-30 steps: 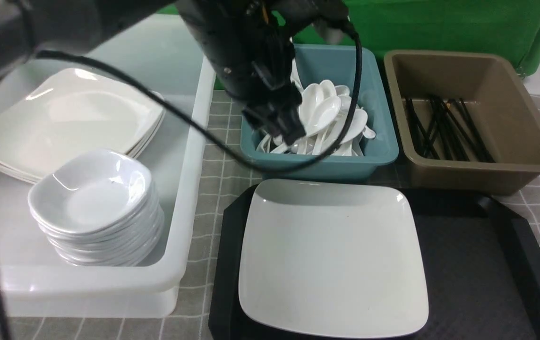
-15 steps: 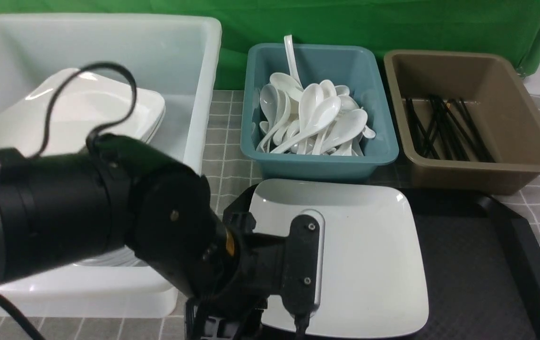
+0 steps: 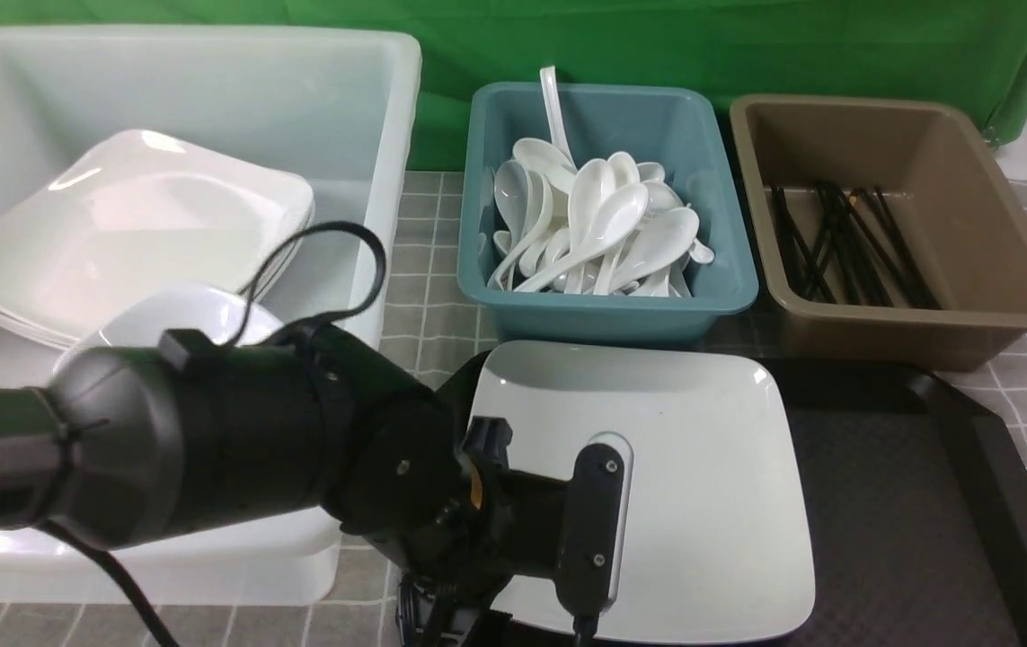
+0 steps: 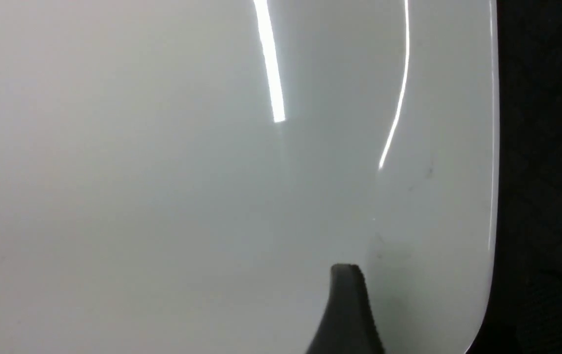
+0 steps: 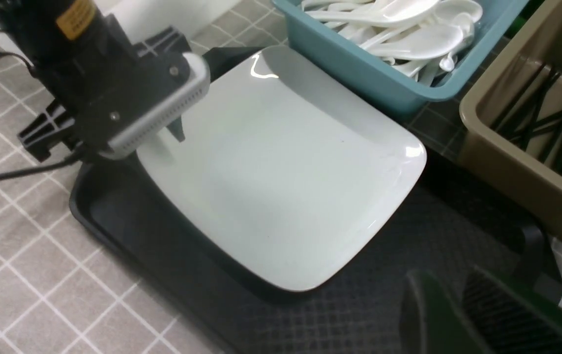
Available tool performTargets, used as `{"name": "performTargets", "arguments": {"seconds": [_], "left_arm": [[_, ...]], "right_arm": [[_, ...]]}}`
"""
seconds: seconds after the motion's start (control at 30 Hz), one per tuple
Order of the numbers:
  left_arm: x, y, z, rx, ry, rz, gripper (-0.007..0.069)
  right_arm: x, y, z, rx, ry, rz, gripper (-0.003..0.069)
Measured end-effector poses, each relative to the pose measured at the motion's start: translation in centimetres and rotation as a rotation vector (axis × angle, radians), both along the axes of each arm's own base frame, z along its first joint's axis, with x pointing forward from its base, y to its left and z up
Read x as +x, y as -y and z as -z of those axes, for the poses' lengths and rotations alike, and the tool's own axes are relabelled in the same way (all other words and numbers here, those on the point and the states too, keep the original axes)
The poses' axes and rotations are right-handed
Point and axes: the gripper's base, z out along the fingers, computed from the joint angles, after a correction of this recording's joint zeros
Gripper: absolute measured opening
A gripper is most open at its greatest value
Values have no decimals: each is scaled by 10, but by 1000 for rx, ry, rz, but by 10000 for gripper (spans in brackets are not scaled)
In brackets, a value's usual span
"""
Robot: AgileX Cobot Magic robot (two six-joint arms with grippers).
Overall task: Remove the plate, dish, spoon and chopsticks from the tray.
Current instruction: Use the left arm to grab a plate from the dinner plate
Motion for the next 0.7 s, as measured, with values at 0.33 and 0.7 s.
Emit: {"name": "performTargets", "arguments": {"seconds": [0.33, 0.7], "left_arm": [[8, 1, 20, 82, 43, 86, 405], [12, 5, 24, 71, 80, 91, 356]], "right_arm": [[0, 0, 1, -1, -2, 0, 144], [2, -2, 15, -27, -38, 0, 144]]}}
